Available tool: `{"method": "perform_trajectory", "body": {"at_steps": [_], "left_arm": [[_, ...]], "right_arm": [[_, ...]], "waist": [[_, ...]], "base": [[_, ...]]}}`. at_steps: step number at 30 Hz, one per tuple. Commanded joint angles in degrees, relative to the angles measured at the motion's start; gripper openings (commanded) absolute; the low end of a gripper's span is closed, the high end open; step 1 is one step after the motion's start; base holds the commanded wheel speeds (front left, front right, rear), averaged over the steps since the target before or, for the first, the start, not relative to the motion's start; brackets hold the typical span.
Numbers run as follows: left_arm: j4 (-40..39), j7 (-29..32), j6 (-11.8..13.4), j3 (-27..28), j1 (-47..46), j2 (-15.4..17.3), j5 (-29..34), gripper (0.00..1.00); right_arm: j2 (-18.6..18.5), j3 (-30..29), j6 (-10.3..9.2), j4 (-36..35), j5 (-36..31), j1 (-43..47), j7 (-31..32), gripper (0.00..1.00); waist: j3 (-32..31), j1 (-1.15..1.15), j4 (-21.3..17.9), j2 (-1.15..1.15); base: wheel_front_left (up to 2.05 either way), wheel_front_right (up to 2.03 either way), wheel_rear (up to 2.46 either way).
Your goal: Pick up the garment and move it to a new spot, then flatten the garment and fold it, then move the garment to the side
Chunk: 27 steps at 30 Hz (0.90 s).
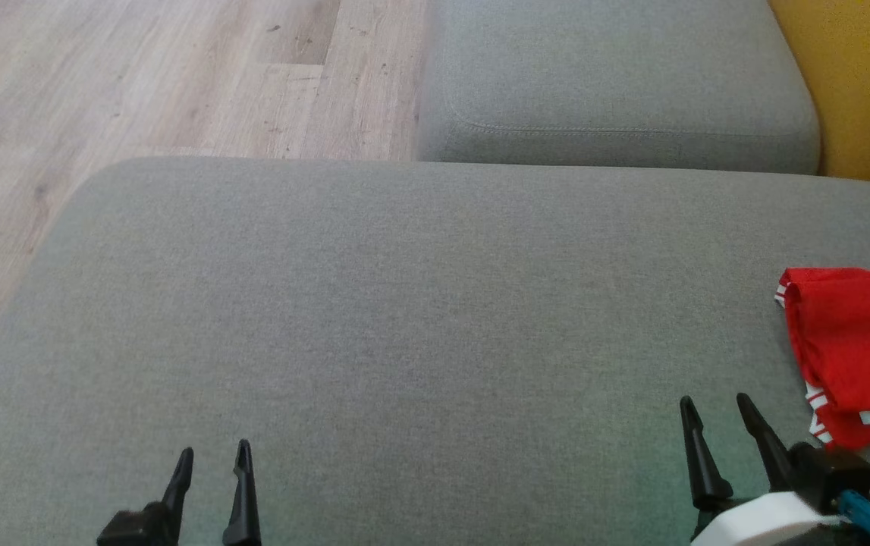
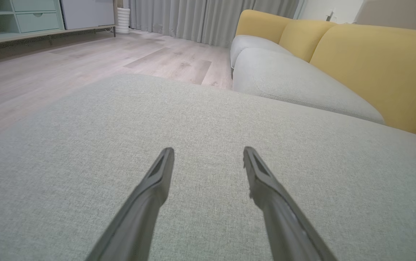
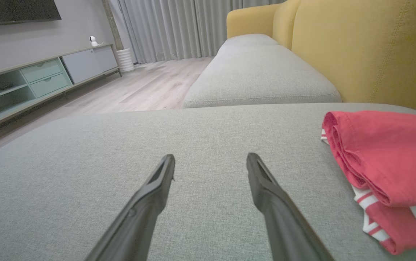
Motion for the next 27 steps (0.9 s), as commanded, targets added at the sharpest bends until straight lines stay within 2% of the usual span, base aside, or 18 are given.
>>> {"method": "perform_trajectory", "body": {"at_steps": [1,11,12,17,27], "left_arm": [[-1.1,-0.2,-0.2,1.6,-2.5,1.0,-0.4,1.00],[-1.2,-0.1,-1.2,1.5,-2.5,0.3,-1.9,1.00],[0.5,0.2,-1.0,-0.7,0.0,-0.2,-1.8,0.00],[3.9,0.3,-1.0,-1.2,1.2,-1.6,-2.2,0.00],[4.0,1.5,-2.6,1.3,0.3,-2.7,-6.1,0.00]], "right_arm": [[-0.5,1.3,0.37,-1.6,-0.3,-1.5,-0.8,1.00],[-0.4,0.8,0.37,-1.8,0.4,-1.6,-1.6,1.00],[0.0,-0.2,0.00,0.1,0.1,0.4,-0.9,0.00],[0.0,0.1,-0.01,4.2,0.5,1.0,-0.8,0.00],[-0.1,-0.4,0.02,4.3,6.5,-0.2,0.0,0.00]], "waist": [[0.0,0.00,-0.1,0.00],[-0.4,0.00,-0.4,0.00],[-0.4,0.00,-0.4,0.00],[-0.4,0.01,-0.5,0.00],[0.0,0.01,-1.0,0.00]], "base": [[0.00,0.00,0.00],[0.00,0.00,0.00],[0.00,0.00,0.00],[0.00,0.00,0.00],[0.00,0.00,0.00]]}}
